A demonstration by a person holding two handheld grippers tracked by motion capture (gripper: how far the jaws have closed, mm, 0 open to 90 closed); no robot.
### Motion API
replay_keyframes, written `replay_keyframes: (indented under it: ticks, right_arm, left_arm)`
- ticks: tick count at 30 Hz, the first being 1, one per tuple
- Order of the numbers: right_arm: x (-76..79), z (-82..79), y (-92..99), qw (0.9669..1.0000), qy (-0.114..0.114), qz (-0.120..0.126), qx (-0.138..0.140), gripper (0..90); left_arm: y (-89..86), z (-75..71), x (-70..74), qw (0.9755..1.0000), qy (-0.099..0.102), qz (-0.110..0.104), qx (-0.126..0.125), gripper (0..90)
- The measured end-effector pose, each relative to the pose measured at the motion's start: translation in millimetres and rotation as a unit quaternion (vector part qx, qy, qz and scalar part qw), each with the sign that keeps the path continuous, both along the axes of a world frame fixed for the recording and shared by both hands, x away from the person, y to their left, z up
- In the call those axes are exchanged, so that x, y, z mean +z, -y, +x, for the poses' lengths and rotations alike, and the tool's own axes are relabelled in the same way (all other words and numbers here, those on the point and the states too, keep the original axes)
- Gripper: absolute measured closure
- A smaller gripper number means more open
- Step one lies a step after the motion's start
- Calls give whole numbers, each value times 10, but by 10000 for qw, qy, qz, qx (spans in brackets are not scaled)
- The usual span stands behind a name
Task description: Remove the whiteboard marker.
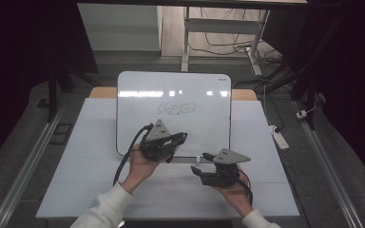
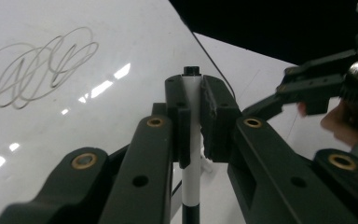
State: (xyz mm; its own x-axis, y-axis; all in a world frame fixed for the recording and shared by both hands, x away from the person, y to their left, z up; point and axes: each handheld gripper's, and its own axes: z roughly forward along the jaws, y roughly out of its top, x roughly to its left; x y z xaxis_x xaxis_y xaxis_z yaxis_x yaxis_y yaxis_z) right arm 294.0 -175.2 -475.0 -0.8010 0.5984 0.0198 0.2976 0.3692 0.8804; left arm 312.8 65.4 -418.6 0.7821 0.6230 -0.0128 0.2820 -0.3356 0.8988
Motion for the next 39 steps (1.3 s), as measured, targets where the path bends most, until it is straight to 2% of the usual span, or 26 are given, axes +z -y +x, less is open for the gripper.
replay_keyframes:
  ticks: [8,9,14,20,23,28,34,39]
  right_arm:
    - [20,58,-257,9992,-360,193,-15,415]
    - [25,73,-308,9985,-484,238,-55,445]
    - [26,109,-393,9959,-782,443,-97,525]
    - [33,116,-474,9952,-870,416,-184,607]
    - [18,139,-498,9940,-968,416,-289,710]
    - [7,168,-484,9922,-1083,485,-383,741]
    - [0,204,-467,9906,-1203,535,-358,745]
    - [-5,218,-459,9899,-1253,552,-378,748]
  left_arm:
    - [112,-15,-29,10000,49,-48,-22,811]
    - [130,-18,-30,9999,81,-62,-6,811]
    - [172,-28,-44,9999,140,-72,34,811]
    - [216,-52,-56,9998,198,-68,50,810]
    - [240,-71,-58,9996,259,-58,86,810]
    - [248,-89,-59,9995,304,-74,100,809]
    - [285,-116,-73,9993,365,18,110,805]
    - [291,-116,-78,9993,357,1,126,805]
